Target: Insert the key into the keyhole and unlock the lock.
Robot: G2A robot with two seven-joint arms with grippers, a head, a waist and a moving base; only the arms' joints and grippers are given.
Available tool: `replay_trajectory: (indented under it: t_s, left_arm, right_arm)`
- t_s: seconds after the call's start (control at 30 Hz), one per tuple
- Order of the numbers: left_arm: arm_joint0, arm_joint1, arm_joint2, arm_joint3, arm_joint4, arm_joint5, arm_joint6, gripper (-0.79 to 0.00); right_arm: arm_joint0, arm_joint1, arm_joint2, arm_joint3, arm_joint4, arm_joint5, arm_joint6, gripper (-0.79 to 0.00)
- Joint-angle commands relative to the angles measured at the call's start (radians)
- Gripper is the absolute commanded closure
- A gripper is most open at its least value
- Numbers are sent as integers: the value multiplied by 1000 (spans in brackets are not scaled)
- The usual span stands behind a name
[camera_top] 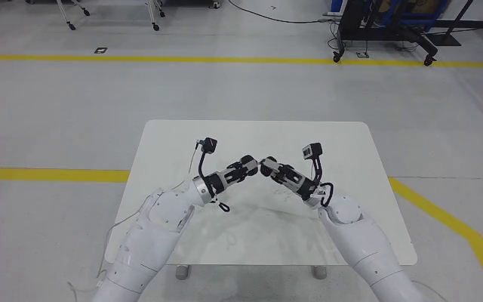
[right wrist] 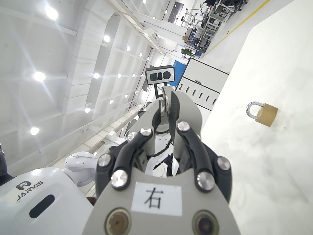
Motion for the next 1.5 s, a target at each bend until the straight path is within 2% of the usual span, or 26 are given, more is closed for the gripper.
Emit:
replay_trajectory:
  t_s: [0.0,0.4,0.47,0.63,0.77,0.87,0.9,1.07,1.3,1.4,1.47]
  left_arm:
    - [1,2,-8,-6,10,-8,4,0]
    - [15,8,-27,-27,51,-11,33,0]
    - [21,8,-25,-33,48,-6,34,0]
    - [22,16,-36,-50,100,13,-2,0]
    - [25,25,-43,-77,107,-22,-78,0]
    - [23,30,-34,-85,108,-60,-145,0]
    - [20,31,-30,-85,111,-69,-163,0]
    - [8,33,-8,-79,113,-93,-209,0]
    - [1,37,1,-74,106,-106,-219,0]
    - [0,39,3,-74,118,-103,-214,0]
    - [-1,39,11,-74,121,-102,-214,0]
  right_arm:
    - [0,0,1,1,-2,-2,-3,-785]
    - [0,0,1,1,-2,-2,-3,-785]
    - [4,3,-2,-3,-61,-6,5,-785]
    - [37,35,69,29,-420,-174,49,-785]
    - [46,59,104,55,-431,-306,170,-785]
    - [39,76,103,44,-413,-330,167,-785]
    - [34,81,96,39,-397,-338,160,-748]
    - [28,107,42,16,-299,-349,148,-391]
    - [58,148,-50,15,-251,-361,137,-320]
    - [73,164,-74,27,-247,-378,119,-256]
    - [79,173,-91,30,-243,-392,105,-249]
